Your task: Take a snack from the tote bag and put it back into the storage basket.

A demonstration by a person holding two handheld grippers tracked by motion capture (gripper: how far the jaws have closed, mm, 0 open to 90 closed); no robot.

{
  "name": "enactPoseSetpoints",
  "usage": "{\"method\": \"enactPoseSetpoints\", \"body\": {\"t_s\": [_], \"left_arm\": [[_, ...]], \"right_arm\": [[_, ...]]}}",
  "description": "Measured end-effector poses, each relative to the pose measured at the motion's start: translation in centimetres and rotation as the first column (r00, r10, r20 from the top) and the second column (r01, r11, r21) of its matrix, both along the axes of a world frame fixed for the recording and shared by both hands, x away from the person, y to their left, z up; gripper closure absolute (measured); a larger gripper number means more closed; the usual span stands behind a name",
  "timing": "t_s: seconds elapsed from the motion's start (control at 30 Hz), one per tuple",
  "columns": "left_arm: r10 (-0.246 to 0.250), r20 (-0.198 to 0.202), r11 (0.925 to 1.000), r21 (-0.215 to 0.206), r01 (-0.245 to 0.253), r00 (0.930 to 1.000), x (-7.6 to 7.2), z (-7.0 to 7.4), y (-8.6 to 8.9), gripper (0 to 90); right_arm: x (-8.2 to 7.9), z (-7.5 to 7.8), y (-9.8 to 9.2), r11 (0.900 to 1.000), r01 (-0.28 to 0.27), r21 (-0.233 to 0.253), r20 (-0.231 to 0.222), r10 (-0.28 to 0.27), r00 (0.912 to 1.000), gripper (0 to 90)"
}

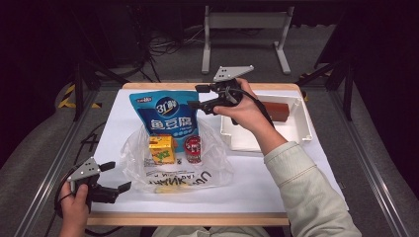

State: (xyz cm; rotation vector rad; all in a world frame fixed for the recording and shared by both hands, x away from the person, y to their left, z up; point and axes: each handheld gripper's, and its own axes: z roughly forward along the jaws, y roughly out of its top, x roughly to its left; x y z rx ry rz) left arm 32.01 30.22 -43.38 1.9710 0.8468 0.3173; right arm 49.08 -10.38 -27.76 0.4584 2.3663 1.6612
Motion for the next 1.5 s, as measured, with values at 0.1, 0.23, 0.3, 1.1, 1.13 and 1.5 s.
{"method": "enactPoseSetpoints", "body": {"t_s": [0.1, 0.23, 0.3, 1.1, 1.13, 1.5], "left_arm": [[-0.001, 0.001, 1.0000, 0.002, 0.001, 1.0000, 0.0, 0.0, 0.0, 1.8], [-0.002, 0.001, 1.0000, 0.002, 0.002, 1.0000, 0.0, 0.0, 0.0, 1.8], [0.002, 0.002, 1.0000, -0.002, -0.002, 1.0000, 0.0, 0.0, 0.0, 1.8], [0.002, 0.000, 1.0000, 0.001, -0.002, 1.0000, 0.0, -0.1, 0.0, 1.8], [0.005, 0.001, 1.0000, 0.001, -0.005, 1.0000, 0.0, -0.1, 0.0, 1.8], [0.005, -0.001, 1.0000, 0.001, -0.005, 1.0000, 0.0, -0.1, 0.0, 1.8]], "right_arm": [[0.2, -0.3, 0.4, 1.000, -0.003, -0.002, -0.008, 0.003, 1.0000, 33.5], [0.3, -0.7, 1.0, 1.000, -0.013, -0.001, -0.011, 0.013, 0.9999, 33.6], [0.3, -0.8, 1.4, 1.000, -0.026, -0.007, -0.007, 0.026, 0.9996, 34.3], [0.9, -2.6, 4.1, 0.993, -0.098, -0.058, -0.017, 0.097, 0.9951, 60.2], [1.0, -2.7, 4.2, 0.993, -0.099, -0.066, -0.009, 0.098, 0.9951, 61.5], [0.9, -2.6, 4.4, 0.988, -0.114, -0.107, 0.026, 0.117, 0.9928, 84.1]]}}
